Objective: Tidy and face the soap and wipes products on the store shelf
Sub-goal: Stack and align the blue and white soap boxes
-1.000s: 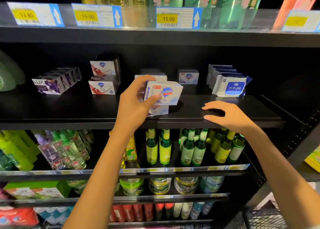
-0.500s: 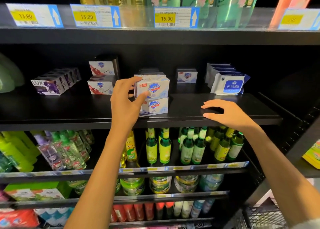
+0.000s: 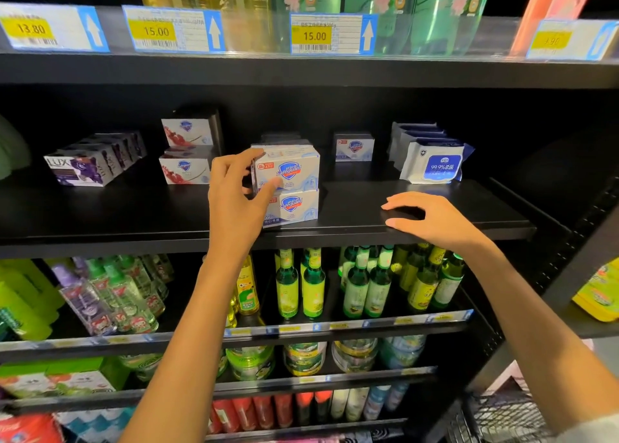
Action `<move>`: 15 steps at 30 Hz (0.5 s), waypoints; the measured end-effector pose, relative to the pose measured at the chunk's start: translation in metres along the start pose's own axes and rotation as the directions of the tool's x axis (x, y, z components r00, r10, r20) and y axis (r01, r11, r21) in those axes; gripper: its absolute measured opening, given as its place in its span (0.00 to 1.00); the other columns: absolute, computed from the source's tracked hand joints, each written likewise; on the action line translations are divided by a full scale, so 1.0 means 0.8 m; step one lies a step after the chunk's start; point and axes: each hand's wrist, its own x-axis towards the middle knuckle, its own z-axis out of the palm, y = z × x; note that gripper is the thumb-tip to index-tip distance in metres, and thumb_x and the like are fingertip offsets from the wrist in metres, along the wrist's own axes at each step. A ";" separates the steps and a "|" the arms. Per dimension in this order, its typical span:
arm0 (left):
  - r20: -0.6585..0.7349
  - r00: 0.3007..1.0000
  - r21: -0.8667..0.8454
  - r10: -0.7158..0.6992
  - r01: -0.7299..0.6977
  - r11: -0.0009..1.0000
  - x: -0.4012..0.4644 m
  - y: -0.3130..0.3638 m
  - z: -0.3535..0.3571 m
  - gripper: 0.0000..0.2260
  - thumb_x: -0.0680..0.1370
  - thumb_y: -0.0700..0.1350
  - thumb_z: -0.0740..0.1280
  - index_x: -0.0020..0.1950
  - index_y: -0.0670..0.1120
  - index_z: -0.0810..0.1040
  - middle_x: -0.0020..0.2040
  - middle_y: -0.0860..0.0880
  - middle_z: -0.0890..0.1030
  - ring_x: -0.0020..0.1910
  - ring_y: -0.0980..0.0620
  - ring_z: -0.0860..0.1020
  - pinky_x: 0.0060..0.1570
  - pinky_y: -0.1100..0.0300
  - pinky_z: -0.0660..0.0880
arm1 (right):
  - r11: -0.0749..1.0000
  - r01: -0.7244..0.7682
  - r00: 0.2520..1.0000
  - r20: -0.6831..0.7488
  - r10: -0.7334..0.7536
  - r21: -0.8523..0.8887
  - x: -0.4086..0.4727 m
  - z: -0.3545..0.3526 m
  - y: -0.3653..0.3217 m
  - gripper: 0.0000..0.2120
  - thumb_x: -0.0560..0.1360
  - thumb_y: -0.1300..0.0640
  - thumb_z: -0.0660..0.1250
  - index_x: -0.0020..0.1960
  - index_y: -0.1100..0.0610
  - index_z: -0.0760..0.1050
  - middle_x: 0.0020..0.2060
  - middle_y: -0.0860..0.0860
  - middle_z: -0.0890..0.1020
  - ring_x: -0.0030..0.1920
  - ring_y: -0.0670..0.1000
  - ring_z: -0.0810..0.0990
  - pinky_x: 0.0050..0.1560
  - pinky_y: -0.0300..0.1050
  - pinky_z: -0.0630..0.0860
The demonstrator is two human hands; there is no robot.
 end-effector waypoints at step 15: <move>0.237 0.887 0.074 0.395 -0.422 0.904 -0.078 0.040 0.043 0.09 0.82 0.44 0.71 0.62 0.44 0.80 0.52 0.49 0.79 0.52 0.48 0.79 0.53 0.55 0.76 | 0.999 -0.040 0.980 -0.192 0.046 0.037 0.069 0.003 -0.014 0.07 0.80 0.52 0.72 0.58 0.49 0.84 0.51 0.45 0.85 0.49 0.37 0.81 0.48 0.21 0.69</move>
